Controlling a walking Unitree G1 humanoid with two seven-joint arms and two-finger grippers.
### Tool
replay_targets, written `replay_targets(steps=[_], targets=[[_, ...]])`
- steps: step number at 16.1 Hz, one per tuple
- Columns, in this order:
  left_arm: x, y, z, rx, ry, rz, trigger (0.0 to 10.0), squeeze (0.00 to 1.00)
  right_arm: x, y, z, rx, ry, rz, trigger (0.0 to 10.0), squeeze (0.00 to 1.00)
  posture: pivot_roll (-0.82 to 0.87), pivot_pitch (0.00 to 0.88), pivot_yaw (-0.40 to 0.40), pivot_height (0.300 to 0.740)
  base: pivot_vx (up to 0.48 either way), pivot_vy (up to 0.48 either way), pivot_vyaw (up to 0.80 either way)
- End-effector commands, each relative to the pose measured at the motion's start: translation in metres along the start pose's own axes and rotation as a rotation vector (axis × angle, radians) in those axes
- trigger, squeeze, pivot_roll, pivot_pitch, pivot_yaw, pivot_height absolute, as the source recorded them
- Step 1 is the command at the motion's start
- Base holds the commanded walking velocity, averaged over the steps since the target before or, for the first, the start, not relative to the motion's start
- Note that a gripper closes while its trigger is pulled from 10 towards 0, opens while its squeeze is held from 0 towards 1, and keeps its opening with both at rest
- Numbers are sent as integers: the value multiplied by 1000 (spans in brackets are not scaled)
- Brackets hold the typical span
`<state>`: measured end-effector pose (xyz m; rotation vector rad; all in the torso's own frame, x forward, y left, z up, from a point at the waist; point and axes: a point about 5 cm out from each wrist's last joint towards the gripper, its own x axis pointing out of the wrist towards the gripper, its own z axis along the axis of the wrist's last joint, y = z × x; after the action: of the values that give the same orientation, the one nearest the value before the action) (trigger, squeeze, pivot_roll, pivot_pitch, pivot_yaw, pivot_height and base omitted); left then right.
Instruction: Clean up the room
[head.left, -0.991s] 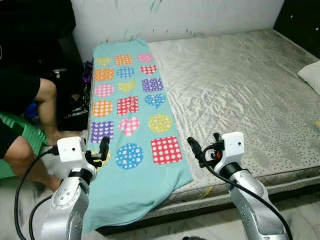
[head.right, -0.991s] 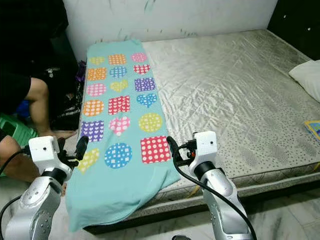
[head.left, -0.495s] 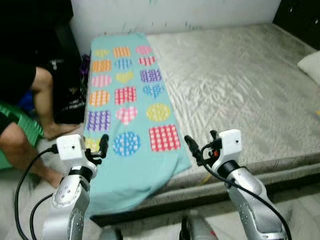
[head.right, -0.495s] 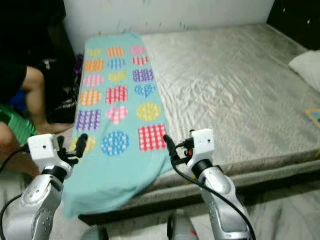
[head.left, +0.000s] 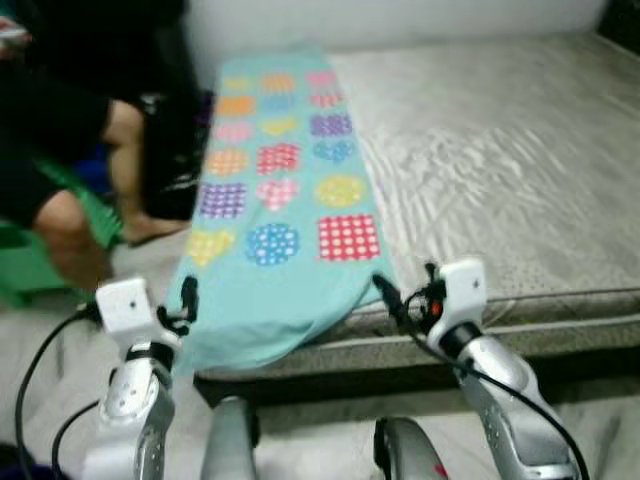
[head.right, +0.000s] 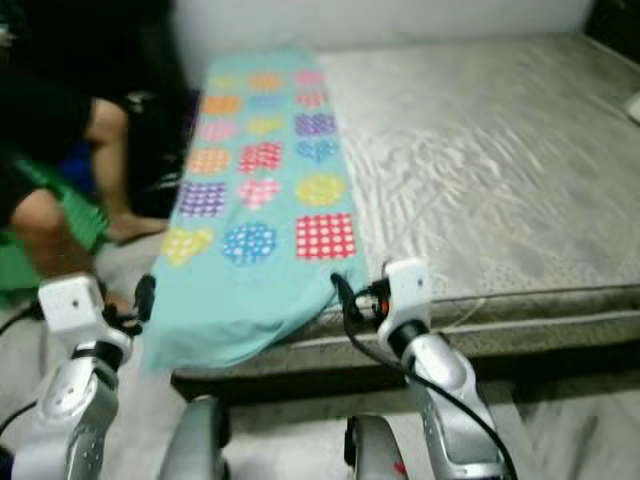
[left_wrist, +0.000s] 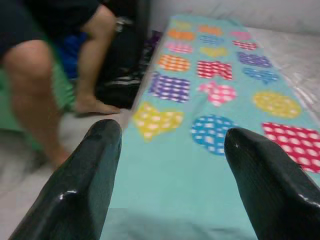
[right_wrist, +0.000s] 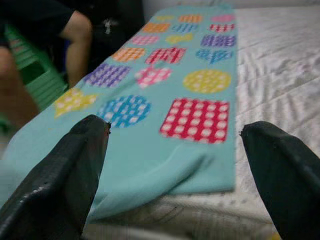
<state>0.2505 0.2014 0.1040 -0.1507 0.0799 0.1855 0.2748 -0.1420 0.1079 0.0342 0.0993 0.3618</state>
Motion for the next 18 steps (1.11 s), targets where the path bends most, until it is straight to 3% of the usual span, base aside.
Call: replay_targets(steps=[1,4,11,18], targets=[[3,2,9,17,-35,12,10000,0,2,4,5,-9,-20,21,10000,0,-103,120,25,616,0,0,0],[2,1,9,15,-35,19,10000,0,2,5,4,-14,-18,31,10000,0,-102,121,25,611,0,0,0],[3,-5,10,-18,-39,-22,10000,0,3,7,4,-18,-17,43,10000,0,-104,129,27,526,0,0,0],[3,-14,15,-55,-63,-84,10000,0,4,8,4,-34,-22,49,10000,0,-103,125,31,521,0,0,0]])
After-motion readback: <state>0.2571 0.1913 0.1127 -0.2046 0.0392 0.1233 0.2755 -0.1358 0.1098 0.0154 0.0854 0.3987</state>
